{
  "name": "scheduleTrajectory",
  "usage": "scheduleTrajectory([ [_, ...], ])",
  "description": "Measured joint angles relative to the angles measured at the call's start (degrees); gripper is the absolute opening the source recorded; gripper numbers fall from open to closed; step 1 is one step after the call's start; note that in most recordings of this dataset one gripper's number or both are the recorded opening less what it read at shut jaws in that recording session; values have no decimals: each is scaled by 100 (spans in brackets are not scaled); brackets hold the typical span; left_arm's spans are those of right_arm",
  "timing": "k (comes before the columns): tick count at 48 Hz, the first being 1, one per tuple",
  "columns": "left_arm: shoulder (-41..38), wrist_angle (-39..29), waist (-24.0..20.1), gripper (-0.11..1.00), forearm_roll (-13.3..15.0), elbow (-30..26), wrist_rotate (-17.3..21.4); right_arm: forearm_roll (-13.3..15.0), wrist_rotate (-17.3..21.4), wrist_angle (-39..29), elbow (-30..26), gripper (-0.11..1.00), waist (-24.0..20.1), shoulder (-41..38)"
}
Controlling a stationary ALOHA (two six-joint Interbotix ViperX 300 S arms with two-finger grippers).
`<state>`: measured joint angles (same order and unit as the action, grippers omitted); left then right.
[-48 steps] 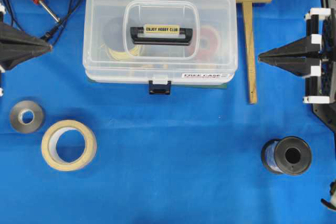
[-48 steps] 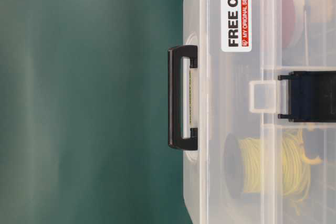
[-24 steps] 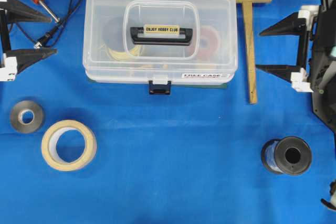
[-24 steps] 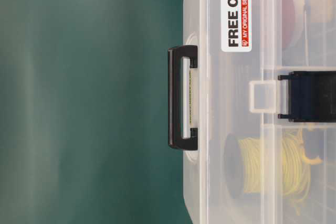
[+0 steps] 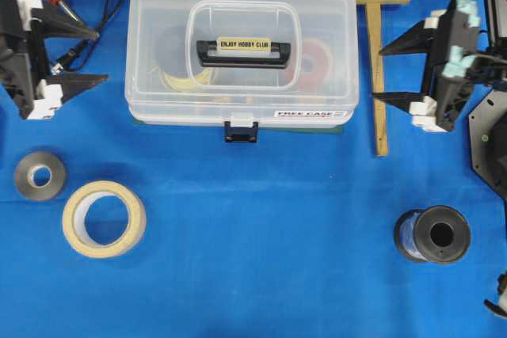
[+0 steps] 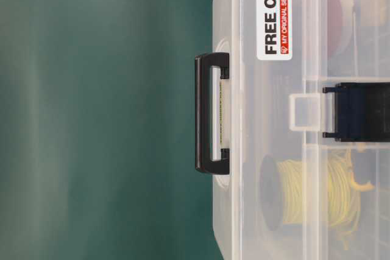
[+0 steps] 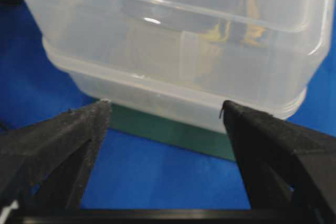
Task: Open the tool box with both arms.
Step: 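Lower both grippers and close them on the lid edges at each side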
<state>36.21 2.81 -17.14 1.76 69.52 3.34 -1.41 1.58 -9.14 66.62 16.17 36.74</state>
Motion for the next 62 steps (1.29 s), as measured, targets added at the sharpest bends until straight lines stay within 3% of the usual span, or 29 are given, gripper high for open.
scheduleTrajectory([
  [32,-1239,299,44,92,-9,-475,18,123,-53,369,-422,84,35,-896],
  [62,-932,290,35,92,-9,-475,18,132,-62,325,-448,84,53,-563],
])
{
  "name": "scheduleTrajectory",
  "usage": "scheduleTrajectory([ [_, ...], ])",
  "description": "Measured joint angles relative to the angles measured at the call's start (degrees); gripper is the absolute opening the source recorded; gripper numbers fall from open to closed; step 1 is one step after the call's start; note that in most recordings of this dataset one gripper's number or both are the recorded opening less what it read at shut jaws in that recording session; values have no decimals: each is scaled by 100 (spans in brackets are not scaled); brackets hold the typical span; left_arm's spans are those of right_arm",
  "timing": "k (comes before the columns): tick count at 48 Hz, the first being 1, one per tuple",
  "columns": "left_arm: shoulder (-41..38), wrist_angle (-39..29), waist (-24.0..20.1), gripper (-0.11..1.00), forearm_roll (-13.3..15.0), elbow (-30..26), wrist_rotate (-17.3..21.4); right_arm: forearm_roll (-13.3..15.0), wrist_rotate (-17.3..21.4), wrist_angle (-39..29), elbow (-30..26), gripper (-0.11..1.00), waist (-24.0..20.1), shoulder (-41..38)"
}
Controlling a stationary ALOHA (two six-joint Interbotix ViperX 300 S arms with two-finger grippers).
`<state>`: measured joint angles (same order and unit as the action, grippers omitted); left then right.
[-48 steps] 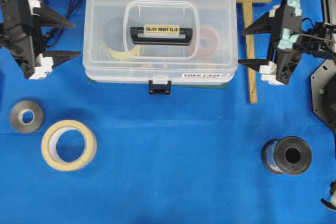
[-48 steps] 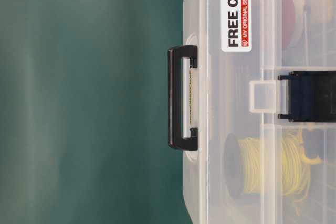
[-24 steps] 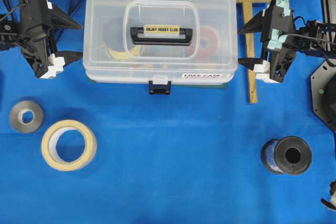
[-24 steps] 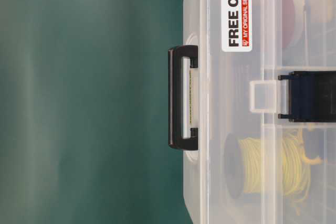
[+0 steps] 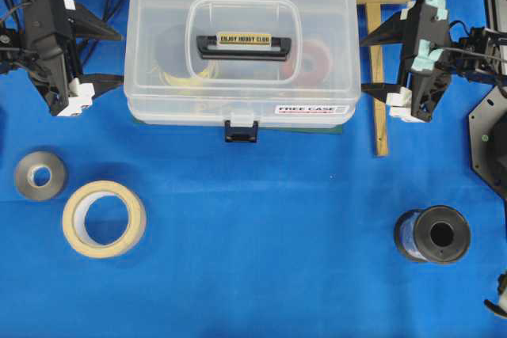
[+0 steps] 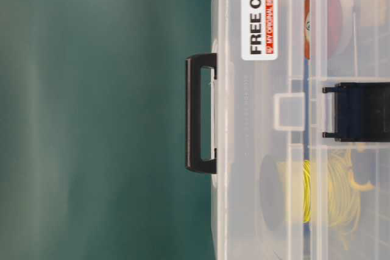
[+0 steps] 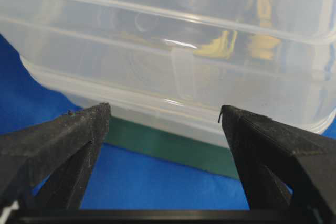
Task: Open the tool box with both arms.
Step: 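Lower both grippers and close them on the lid edges at each side, then lift the lid with both grippers and swing it back away from the front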
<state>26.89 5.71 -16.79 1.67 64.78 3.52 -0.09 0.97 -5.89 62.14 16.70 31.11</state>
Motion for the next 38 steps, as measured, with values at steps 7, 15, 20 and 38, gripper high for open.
scheduleTrajectory([
  [7,185,9,-9,92,0,0,0,0,0,-26,-9,84,9,202],
  [15,272,0,-9,92,-9,0,0,0,9,-26,0,84,9,396],
  [20,281,9,-18,92,0,0,0,0,9,-26,0,84,9,466],
  [38,272,-9,-18,92,-9,-35,0,0,0,-26,0,84,9,510],
])
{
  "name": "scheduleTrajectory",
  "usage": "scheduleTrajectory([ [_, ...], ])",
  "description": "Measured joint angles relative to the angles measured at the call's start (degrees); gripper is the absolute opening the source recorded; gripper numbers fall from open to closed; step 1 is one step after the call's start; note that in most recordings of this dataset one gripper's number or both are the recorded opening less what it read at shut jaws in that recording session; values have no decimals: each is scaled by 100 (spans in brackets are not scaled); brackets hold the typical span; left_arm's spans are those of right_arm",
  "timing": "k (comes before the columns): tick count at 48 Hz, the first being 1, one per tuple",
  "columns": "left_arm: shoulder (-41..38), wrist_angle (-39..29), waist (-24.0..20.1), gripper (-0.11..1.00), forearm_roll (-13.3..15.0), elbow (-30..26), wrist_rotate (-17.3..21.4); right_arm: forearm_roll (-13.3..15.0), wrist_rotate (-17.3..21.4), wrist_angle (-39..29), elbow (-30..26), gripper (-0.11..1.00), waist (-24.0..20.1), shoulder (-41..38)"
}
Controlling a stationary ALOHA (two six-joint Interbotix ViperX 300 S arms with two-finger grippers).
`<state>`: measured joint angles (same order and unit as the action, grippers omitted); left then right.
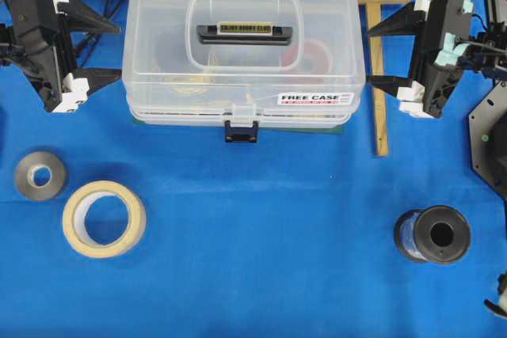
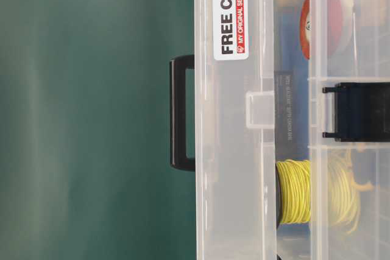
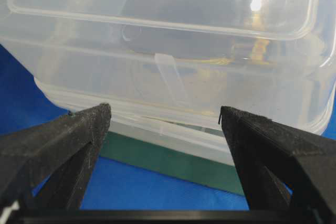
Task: Open the tool box with both arms.
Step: 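Lift the lid with both grippers and swing it back away from the front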
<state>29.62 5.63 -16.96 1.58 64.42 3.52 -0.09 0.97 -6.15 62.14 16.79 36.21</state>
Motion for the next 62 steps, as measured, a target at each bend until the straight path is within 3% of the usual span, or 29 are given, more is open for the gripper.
scheduleTrajectory([
  [28,264,-105,-123,92,0,-211,9,9,0,0,0,83,167,492],
  [62,589,-220,-721,92,0,-448,211,0,9,229,-88,83,589,580],
])
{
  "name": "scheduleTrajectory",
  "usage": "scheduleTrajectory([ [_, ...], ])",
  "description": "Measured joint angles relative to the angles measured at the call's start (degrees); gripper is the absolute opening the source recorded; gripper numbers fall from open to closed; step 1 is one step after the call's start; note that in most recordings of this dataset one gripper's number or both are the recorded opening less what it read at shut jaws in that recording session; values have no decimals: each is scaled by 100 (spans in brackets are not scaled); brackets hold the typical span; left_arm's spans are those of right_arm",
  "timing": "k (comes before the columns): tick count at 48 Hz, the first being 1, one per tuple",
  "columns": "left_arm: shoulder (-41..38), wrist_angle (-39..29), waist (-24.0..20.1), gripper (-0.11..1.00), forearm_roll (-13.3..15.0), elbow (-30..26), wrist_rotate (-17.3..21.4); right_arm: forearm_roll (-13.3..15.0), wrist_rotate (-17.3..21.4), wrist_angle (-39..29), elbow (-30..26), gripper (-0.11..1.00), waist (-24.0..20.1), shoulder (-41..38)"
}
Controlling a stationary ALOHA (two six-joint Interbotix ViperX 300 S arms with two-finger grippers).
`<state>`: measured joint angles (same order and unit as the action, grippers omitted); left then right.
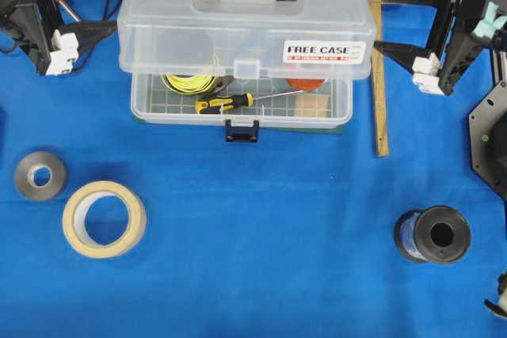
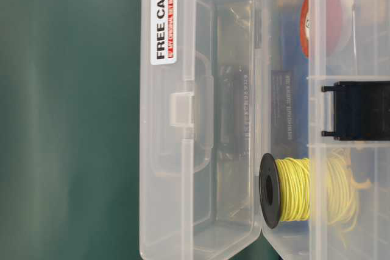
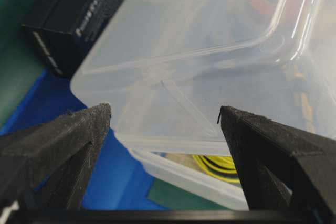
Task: Open the tool box with both arms.
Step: 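Lift the lid with both grippers and swing it back away from the front, then push the lid fully open backward, then release it with both grippers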
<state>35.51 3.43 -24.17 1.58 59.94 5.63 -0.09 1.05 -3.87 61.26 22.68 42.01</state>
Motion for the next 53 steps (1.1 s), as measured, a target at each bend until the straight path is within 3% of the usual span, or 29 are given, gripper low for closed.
scheduleTrajectory([
  [19,-35,79,-466,92,9,-114,9,-53,35,237,-132,83,448,-193],
  [53,-70,457,-703,92,9,-158,202,-79,79,492,-229,83,870,-404],
])
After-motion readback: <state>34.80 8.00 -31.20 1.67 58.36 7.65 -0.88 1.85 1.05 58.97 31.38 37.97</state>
